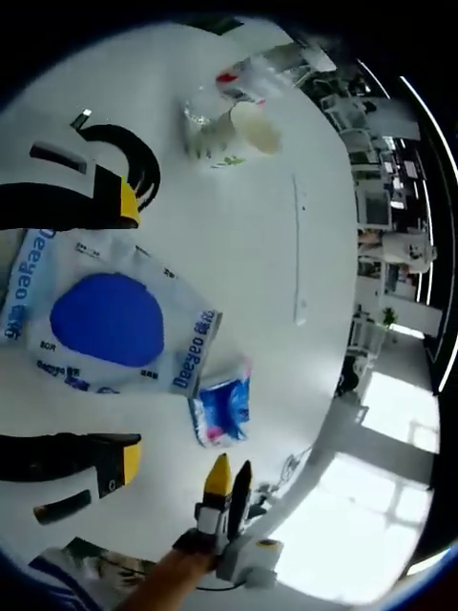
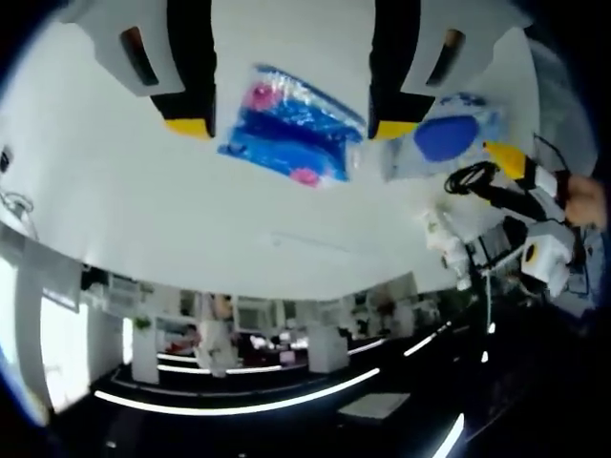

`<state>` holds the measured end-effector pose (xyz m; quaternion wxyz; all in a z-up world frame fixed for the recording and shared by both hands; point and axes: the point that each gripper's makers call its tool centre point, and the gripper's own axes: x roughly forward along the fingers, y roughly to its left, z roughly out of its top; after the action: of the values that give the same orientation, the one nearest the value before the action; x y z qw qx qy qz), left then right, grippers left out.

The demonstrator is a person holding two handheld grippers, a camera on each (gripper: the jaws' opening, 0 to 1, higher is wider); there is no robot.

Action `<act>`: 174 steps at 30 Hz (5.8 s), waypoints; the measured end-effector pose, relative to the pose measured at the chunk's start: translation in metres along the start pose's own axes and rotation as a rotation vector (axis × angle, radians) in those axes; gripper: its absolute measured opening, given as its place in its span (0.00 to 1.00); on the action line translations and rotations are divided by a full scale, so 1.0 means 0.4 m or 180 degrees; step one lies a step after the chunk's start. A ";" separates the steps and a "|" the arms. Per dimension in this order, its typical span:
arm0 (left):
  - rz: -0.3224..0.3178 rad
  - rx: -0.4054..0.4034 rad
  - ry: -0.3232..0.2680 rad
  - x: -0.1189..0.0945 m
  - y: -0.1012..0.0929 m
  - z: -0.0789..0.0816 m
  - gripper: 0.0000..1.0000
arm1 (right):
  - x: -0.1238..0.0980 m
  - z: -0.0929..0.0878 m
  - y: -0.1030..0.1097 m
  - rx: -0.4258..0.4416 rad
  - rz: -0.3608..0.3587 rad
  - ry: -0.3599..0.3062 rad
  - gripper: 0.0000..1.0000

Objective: Arrange the tabletop items into an orderly group along one side of the table until the central work area is clear of visible clutter.

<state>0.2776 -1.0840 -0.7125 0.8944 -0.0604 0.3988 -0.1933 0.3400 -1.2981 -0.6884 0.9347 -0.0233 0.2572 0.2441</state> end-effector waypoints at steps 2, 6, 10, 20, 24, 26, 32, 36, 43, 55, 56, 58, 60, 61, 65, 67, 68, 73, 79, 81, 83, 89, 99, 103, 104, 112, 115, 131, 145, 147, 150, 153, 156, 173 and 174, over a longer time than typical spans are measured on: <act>0.0045 -0.0037 0.0006 -0.020 0.015 -0.016 0.87 | -0.002 0.003 0.012 -0.0039 0.0032 0.0003 0.61; 0.0142 -0.0150 0.0031 -0.060 0.044 -0.054 0.87 | -0.003 0.005 0.027 -0.0088 0.0070 0.0012 0.61; 0.0177 -0.0208 0.0034 -0.086 0.059 -0.078 0.87 | -0.002 0.012 0.034 -0.0099 0.0080 0.0007 0.60; 0.0221 -0.0390 0.0050 -0.089 0.067 -0.101 0.86 | 0.018 0.034 0.074 -0.0102 0.0175 -0.0035 0.58; 0.0186 -0.0742 0.0021 -0.086 0.053 -0.118 0.83 | 0.035 0.035 0.118 -0.0141 0.0320 -0.0012 0.56; 0.0216 -0.0805 0.0030 -0.089 0.051 -0.132 0.81 | 0.047 0.035 0.139 -0.0143 0.0377 0.0009 0.56; 0.0209 -0.1110 0.0106 -0.088 0.032 -0.182 0.75 | 0.085 0.025 0.217 -0.0282 0.0680 0.0139 0.50; 0.0198 -0.1287 0.0136 -0.081 0.028 -0.204 0.74 | 0.112 -0.001 0.241 -0.0291 0.0787 0.0300 0.45; 0.0267 -0.1293 0.0127 -0.083 0.023 -0.203 0.63 | 0.144 -0.039 0.260 -0.0175 0.0916 0.0512 0.37; 0.0343 -0.1432 0.0059 -0.068 0.030 -0.197 0.44 | 0.173 -0.106 0.275 -0.0044 0.0999 0.0779 0.24; 0.0341 -0.1447 0.0058 -0.067 0.031 -0.197 0.42 | 0.173 -0.109 0.275 -0.0033 0.1001 0.0788 0.23; 0.0347 -0.1463 0.0057 -0.064 0.033 -0.199 0.37 | 0.171 -0.108 0.275 -0.0030 0.0998 0.0788 0.18; 0.0389 -0.1491 0.0066 -0.065 0.041 -0.203 0.32 | 0.168 -0.103 0.274 -0.0017 0.0986 0.0747 0.11; 0.0405 -0.1501 0.0075 -0.066 0.045 -0.205 0.28 | 0.165 -0.100 0.274 -0.0011 0.0985 0.0727 0.06; 0.0477 -0.1622 0.0172 -0.065 0.071 -0.236 0.10 | 0.161 -0.100 0.271 0.0000 0.0947 0.0712 0.02; 0.0379 -0.1785 0.0118 -0.058 0.068 -0.229 0.09 | 0.155 -0.100 0.274 0.0013 0.0962 0.0707 0.00; 0.0390 -0.1765 0.0120 -0.060 0.072 -0.230 0.08 | 0.151 -0.101 0.277 -0.0006 0.0957 0.0702 0.00; 0.0357 -0.1629 0.0132 -0.054 0.071 -0.209 0.03 | 0.133 -0.093 0.279 -0.0014 0.0927 0.0618 0.00; 0.0387 -0.0890 0.0122 -0.053 0.086 -0.151 0.00 | 0.103 -0.063 0.273 0.0023 0.0849 0.0436 0.00; 0.0397 -0.0702 0.0074 -0.049 0.093 -0.119 0.00 | 0.098 -0.058 0.265 0.0063 0.0808 0.0401 0.00; 0.0395 -0.0606 0.0039 -0.049 0.095 -0.088 0.00 | 0.093 -0.053 0.258 0.0126 0.0771 0.0362 0.00; 0.0422 -0.0351 -0.0046 -0.048 0.098 -0.011 0.00 | 0.085 -0.035 0.242 0.0266 0.0677 0.0256 0.00; 0.0566 -0.0038 0.0004 0.013 0.177 0.093 0.00 | 0.125 -0.003 0.253 0.0240 0.0666 0.0169 0.00; 0.0641 0.0184 0.0037 0.035 0.197 0.126 0.00 | 0.152 -0.002 0.256 0.0195 0.0631 0.0187 0.00; 0.0642 0.0198 0.0043 0.044 0.199 0.132 0.00 | 0.160 -0.005 0.255 0.0121 0.0594 0.0205 0.00; 0.0672 0.0309 0.0050 0.090 0.231 0.171 0.00 | 0.180 -0.004 0.244 0.0180 0.0521 0.0201 0.00; 0.0680 0.0368 0.0070 0.104 0.239 0.175 0.00 | 0.187 -0.005 0.242 0.0162 0.0508 0.0209 0.00; 0.0740 0.0534 0.0147 0.140 0.260 0.197 0.00 | 0.216 -0.003 0.234 0.0167 0.0384 0.0214 0.00; 0.0760 0.0594 0.0265 0.138 0.260 0.154 0.00 | 0.231 -0.026 0.233 0.0240 0.0366 0.0304 0.00; 0.0775 0.0633 0.0262 0.138 0.262 0.156 0.00 | 0.233 -0.030 0.237 0.0242 0.0373 0.0319 0.00; 0.0776 0.0617 0.0274 0.140 0.263 0.155 0.00 | 0.235 -0.036 0.236 0.0272 0.0360 0.0331 0.00; 0.0779 0.0618 0.0294 0.142 0.265 0.149 0.00 | 0.236 -0.039 0.235 0.0325 0.0350 0.0331 0.00; 0.0791 0.0625 0.0288 0.144 0.267 0.145 0.00 | 0.238 -0.049 0.238 0.0363 0.0368 0.0365 0.00; 0.0836 0.0590 0.0271 0.151 0.277 0.141 0.00 | 0.225 -0.073 0.244 0.0805 0.0313 0.0323 0.07; 0.0838 0.0588 0.0272 0.151 0.277 0.140 0.00 | 0.225 -0.069 0.244 0.0811 0.0307 0.0302 0.08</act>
<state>0.3887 -1.0085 -0.7455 0.8960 0.0831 0.4215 -0.1127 0.3485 -1.1769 -0.7487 0.9041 0.0965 0.3308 0.2527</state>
